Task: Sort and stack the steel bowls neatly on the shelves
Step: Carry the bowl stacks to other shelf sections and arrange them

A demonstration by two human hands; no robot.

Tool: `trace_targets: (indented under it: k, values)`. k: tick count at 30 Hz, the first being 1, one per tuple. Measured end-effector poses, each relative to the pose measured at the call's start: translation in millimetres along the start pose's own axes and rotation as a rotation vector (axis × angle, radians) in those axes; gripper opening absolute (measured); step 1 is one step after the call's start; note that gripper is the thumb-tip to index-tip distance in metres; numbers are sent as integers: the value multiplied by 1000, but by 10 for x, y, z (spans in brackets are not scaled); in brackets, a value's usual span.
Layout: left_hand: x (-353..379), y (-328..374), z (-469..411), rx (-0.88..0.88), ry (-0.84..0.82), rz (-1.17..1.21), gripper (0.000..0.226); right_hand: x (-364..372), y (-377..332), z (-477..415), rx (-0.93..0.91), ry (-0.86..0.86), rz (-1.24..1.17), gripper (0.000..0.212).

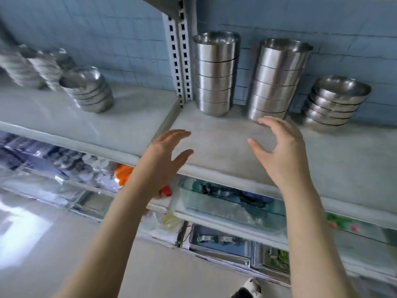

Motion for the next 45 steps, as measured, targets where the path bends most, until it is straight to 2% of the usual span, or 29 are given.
trace_targets:
  k: [6,11,17,22,27,33,38,42,44,45]
  values:
    - [-1369,-1213,393,-136,133,-156,47,1082,-1389,114,-168,-55,-132,45]
    - [-2115,-2080,435,-231,207,-229,51,1907,-2258,43,-277,-107,-211,47]
    - [-2636,-3202,108,-326,260,-279,52,3022,-3003,-220,-316,-138,-312,45]
    - [-2936,-4020,-330,-383,261,-282,52,4039,-3582,-655,-315,-235,-409,49]
    - [-3139,-4826,-657,-440,296,-258,54,4735,-4071,-1033,-337,-257,-452,44]
    - [-3088,-5764,-1276,-452,253,-127,67,5470,-4401,-1257,-220,-311,-519,44]
    - [-2820,-6472,-1997,-479,152,129,102,5975,-4577,-1379,-78,-316,-450,46]
    - [-2629,-6903,-2455,-532,50,430,130,6261,-4592,-1402,116,-301,-420,48]
    - [-2548,-7036,-2620,-498,12,584,126,6376,-4595,-1367,201,-284,-445,51]
    - [-2531,-7060,-2671,-460,-1,628,113,6416,-4606,-1342,244,-273,-467,53]
Point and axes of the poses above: each hand's wrist, its own z-axis away from the middle knuckle, its own x-axis out of the palm, y = z × x, the point moved 7 cm from there along -z, towards the middle knuckle, and after that the axes turned 10 degrees about y, right-handed, at the moved point
